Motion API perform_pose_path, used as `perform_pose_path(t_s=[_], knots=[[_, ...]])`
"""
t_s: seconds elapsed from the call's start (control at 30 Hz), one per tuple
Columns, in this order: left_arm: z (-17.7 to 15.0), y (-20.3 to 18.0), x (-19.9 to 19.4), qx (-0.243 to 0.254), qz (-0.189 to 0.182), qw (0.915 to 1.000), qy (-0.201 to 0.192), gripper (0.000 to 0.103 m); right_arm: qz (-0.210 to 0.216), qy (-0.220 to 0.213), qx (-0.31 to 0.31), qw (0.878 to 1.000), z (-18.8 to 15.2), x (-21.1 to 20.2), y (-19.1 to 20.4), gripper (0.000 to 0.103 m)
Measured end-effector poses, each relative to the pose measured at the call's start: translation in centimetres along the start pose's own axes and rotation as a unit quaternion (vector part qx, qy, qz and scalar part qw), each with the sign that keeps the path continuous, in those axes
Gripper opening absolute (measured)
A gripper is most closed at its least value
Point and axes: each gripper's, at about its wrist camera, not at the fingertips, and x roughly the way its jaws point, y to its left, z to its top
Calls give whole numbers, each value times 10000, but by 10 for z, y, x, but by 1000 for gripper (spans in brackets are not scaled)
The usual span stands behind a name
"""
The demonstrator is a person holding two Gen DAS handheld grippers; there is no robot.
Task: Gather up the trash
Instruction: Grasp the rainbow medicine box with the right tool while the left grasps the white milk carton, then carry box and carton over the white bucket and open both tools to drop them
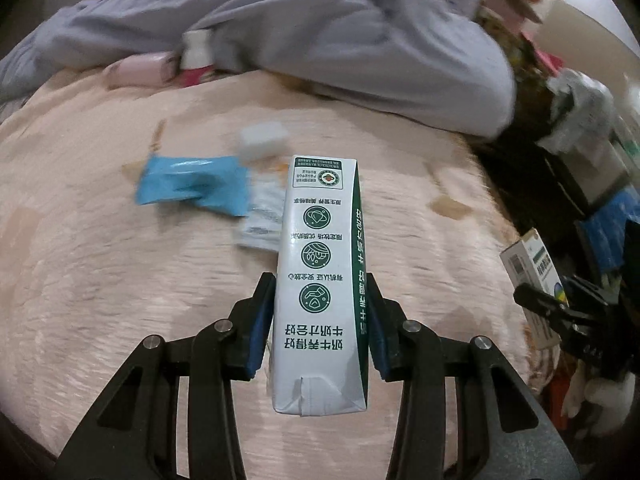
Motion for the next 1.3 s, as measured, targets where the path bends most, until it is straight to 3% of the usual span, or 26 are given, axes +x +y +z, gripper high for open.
perform_pose_path(t_s=[0.37, 0.6, 1.07, 1.3], knots=[[-11, -116, 13, 794, -541, 9952, 169, 40, -504, -134, 829, 9952, -57, -75, -92, 52], [-20, -180, 27, 1229, -844, 9883, 328, 40, -860, -80, 1463, 9855, -102, -99, -155, 52], [-55, -304, 70, 1921, -1574, 9644, 909, 40, -1286, 173, 2657, 9553, -181, -101, -256, 52], [-67, -343, 93, 1885, -2019, 9528, 1260, 41, -1374, 385, 3040, 9419, -204, -82, -286, 52]])
